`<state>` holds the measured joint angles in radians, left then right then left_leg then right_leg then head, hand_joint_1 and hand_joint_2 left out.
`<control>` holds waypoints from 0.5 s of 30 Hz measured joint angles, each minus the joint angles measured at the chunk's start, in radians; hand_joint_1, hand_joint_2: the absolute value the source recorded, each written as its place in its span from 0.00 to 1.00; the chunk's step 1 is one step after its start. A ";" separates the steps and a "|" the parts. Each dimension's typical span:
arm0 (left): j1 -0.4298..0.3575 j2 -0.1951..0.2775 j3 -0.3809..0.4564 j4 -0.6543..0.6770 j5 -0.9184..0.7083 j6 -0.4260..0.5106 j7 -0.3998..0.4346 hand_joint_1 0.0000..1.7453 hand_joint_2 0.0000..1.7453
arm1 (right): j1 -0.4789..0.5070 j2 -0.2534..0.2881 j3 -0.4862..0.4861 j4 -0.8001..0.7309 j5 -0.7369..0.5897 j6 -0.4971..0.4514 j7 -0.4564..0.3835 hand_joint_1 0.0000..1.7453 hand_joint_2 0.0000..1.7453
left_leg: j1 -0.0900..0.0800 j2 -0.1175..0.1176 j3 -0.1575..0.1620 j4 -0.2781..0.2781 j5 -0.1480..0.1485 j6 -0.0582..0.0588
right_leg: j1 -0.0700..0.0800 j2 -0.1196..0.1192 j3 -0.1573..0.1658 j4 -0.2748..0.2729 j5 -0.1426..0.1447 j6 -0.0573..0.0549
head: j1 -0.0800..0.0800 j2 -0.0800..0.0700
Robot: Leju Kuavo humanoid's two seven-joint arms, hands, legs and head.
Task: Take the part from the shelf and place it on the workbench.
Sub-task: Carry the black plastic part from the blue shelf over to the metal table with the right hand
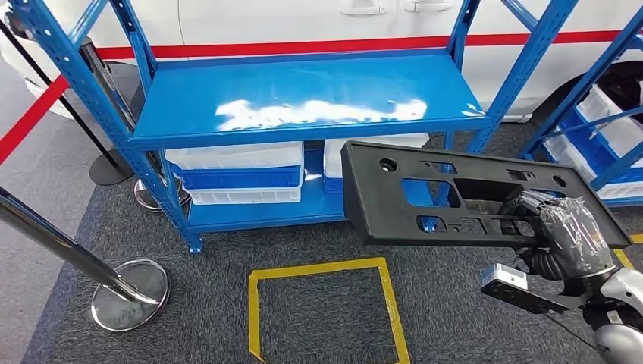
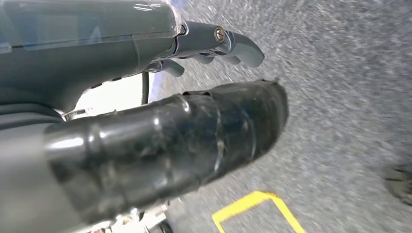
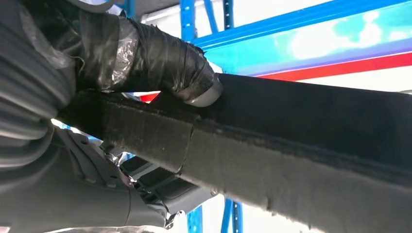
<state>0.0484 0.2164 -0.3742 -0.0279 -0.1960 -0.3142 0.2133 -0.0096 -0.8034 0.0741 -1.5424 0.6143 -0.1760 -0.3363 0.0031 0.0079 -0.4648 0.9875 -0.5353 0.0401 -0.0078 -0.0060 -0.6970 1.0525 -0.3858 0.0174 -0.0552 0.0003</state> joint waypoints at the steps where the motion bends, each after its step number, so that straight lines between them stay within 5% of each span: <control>1: 0.001 0.002 -0.005 -0.002 -0.003 -0.002 -0.004 0.00 0.00 | -0.002 -0.001 -0.006 0.012 -0.001 0.001 -0.006 1.00 1.00 | 0.002 0.002 -0.015 -0.001 0.014 0.005 | -0.003 0.002 -0.013 0.036 -0.047 0.006 | 0.000 0.000; 3: 0.003 0.006 -0.014 -0.006 -0.008 -0.002 -0.015 0.00 0.00 | -0.005 -0.001 -0.017 0.036 -0.003 0.003 -0.020 1.00 1.00 | 0.001 0.001 -0.045 0.001 0.040 0.011 | -0.007 0.003 -0.040 0.153 -0.153 0.016 | 0.001 0.000; 4: 0.004 0.007 -0.019 -0.007 -0.011 -0.002 -0.023 0.00 0.00 | -0.005 -0.001 -0.024 0.049 -0.005 0.004 -0.029 1.00 1.00 | 0.000 -0.002 -0.062 0.002 0.053 0.010 | -0.009 0.003 -0.047 0.213 -0.179 0.020 | 0.001 0.000; 6: 0.005 0.011 -0.030 -0.008 -0.022 0.000 -0.042 0.00 0.00 | -0.001 -0.001 -0.039 0.075 -0.003 0.005 -0.048 1.00 1.00 | 0.000 -0.011 -0.101 0.009 0.079 0.007 | -0.012 0.004 -0.023 0.263 -0.158 0.023 | 0.001 0.000; 8: 0.005 0.017 -0.043 -0.011 -0.034 0.000 -0.065 0.00 0.00 | 0.001 -0.004 -0.059 0.098 0.002 0.008 -0.063 1.00 1.00 | 0.000 -0.025 -0.137 0.020 0.099 0.002 | -0.015 0.015 0.061 0.184 -0.106 0.019 | 0.001 0.000; 11: 0.005 0.028 -0.060 -0.018 -0.049 -0.001 -0.089 0.00 0.00 | 0.000 -0.016 -0.088 0.124 0.006 0.015 -0.077 1.00 1.00 | 0.000 -0.050 -0.171 0.029 0.129 -0.013 | -0.015 0.071 0.200 -0.015 -0.134 0.002 | 0.000 0.000; 14: 0.009 0.040 -0.079 -0.021 -0.068 0.002 -0.109 0.00 0.00 | -0.018 -0.017 -0.100 0.147 0.010 0.023 -0.086 1.00 1.00 | 0.005 -0.077 -0.187 0.020 0.159 -0.034 | -0.009 0.050 0.202 -0.053 -0.126 -0.017 | 0.001 0.000; 15: 0.011 0.043 -0.087 -0.022 -0.075 0.005 -0.114 0.00 0.00 | -0.024 -0.017 -0.102 0.154 0.011 0.026 -0.088 1.00 1.00 | 0.005 -0.074 -0.199 0.029 0.147 -0.040 | -0.009 0.036 0.193 -0.058 -0.115 -0.025 | 0.000 0.000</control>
<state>0.0594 0.2597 -0.4607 -0.0504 -0.2714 -0.3092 0.0990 -0.0335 -0.8199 -0.0278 -1.3887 0.6252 -0.1500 -0.4244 0.0083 -0.0659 -0.6640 1.0160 -0.3885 0.0003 -0.0170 0.0302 -0.5037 0.9942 -0.5003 -0.0080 -0.0553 0.0000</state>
